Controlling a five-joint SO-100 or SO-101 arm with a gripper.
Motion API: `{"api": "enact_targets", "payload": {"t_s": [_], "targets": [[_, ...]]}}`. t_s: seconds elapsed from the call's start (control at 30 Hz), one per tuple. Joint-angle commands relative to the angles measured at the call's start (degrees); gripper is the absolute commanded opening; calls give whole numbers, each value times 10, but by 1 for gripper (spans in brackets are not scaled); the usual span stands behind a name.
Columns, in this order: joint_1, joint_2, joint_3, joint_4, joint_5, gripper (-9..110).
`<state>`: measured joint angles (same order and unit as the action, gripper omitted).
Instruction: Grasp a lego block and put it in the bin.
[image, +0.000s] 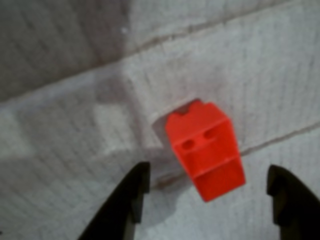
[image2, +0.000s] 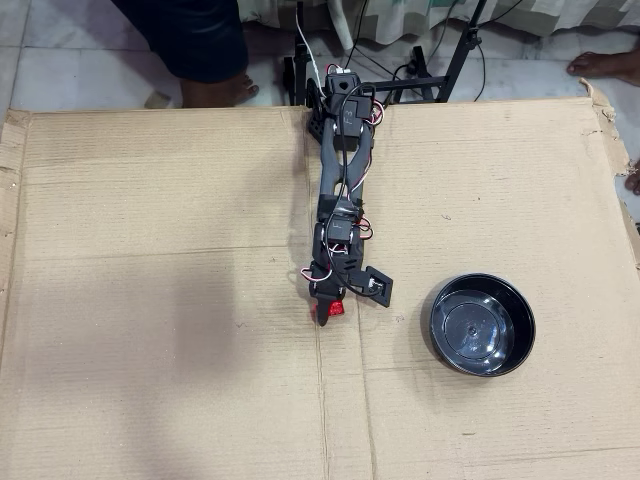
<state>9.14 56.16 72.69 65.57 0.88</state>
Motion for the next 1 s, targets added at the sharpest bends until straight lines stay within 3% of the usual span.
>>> {"api": "enact_targets", "payload": {"t_s": [0.0, 0.2, 0.43, 0.97], "targets": [[-1, 6, -2, -4, 2, 27], [-4, 6, -2, -4, 2, 26], [-4, 6, -1, -7, 1, 11], [-4, 47, 0, -4, 2, 10]]}}
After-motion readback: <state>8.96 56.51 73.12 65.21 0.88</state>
